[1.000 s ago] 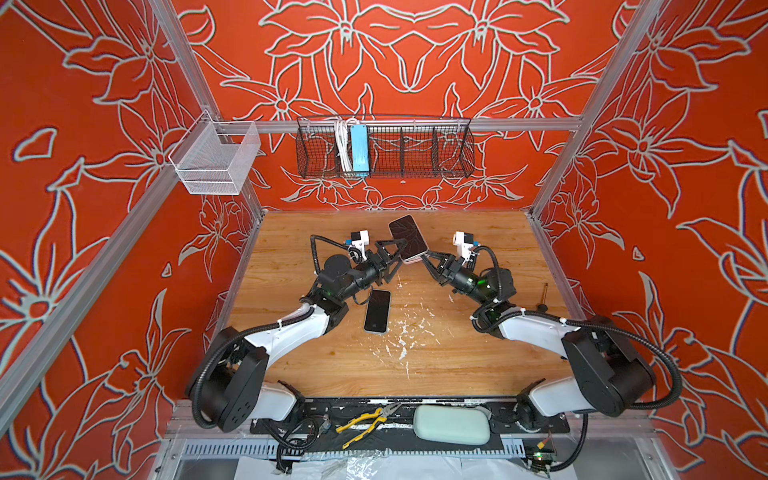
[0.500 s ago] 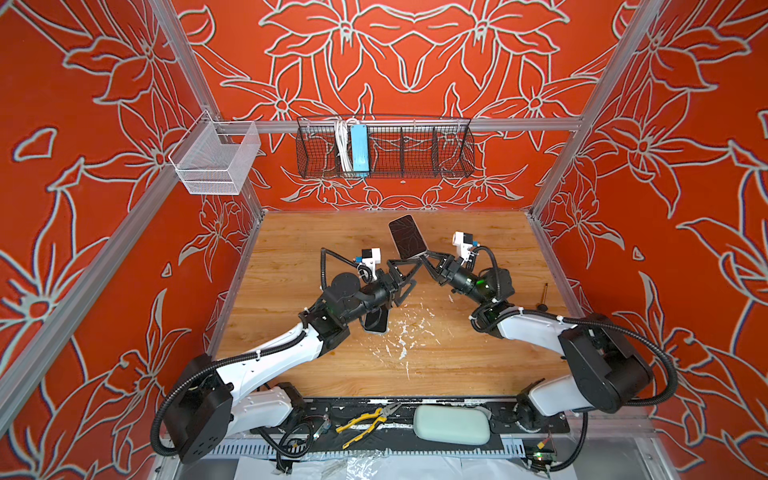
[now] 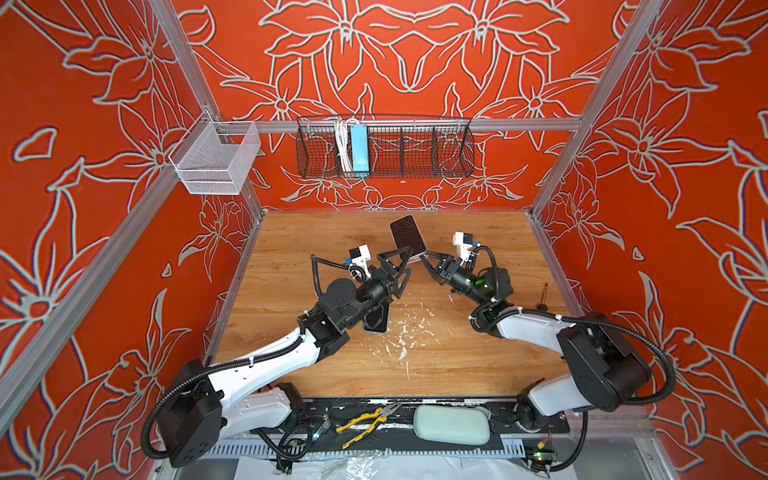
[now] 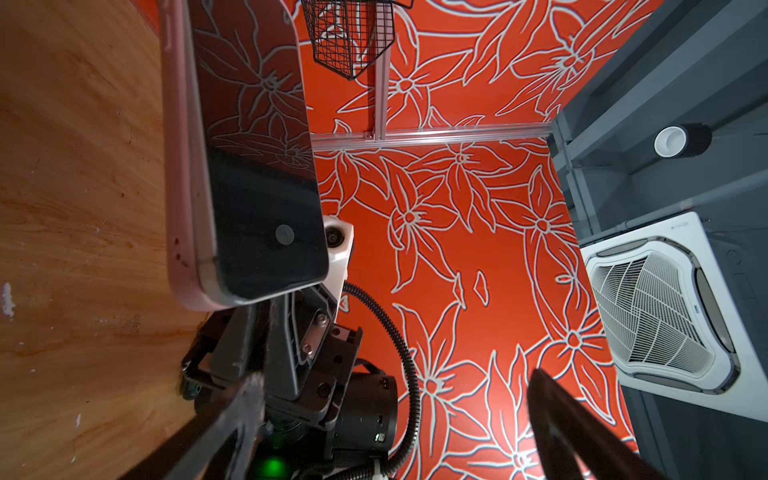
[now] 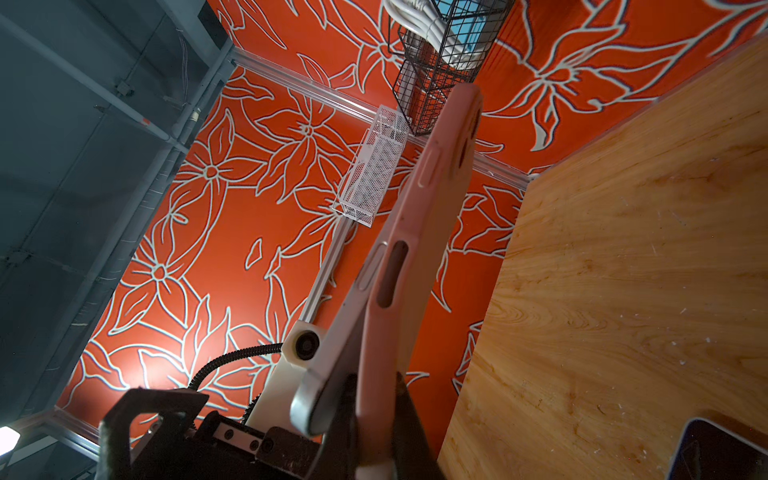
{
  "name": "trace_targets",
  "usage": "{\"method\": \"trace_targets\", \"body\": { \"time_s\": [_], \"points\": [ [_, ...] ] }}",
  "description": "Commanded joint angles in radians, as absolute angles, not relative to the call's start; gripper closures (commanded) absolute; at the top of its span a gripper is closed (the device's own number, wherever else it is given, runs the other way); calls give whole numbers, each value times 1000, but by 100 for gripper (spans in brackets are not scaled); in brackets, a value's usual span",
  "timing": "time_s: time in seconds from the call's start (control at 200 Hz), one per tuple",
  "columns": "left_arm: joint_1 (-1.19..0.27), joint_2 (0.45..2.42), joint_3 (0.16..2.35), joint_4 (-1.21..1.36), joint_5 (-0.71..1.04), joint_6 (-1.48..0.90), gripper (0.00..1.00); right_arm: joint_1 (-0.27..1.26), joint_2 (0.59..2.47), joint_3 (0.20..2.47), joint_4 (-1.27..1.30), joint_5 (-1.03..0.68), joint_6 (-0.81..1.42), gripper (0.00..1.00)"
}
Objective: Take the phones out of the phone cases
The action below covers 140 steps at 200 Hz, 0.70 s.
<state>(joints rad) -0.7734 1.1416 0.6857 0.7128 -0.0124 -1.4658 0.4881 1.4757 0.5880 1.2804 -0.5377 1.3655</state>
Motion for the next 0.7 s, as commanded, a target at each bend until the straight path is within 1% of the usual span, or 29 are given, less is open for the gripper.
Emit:
{"method": "trace_targets", "body": {
  "time_s": [0.0,0.29,0.696],
  "points": [
    [-779,1160,708,767,-45,-1485,3,496,1463,605,1383,-516,1350,90],
    [-779,1217,730,810,-57,-1526,3,507,1466,596,1405,-509,1348,90],
    [-779,1238,746,834,-75,-1534,3,516,1473,584,1410,-508,1336,90]
  ]
}}
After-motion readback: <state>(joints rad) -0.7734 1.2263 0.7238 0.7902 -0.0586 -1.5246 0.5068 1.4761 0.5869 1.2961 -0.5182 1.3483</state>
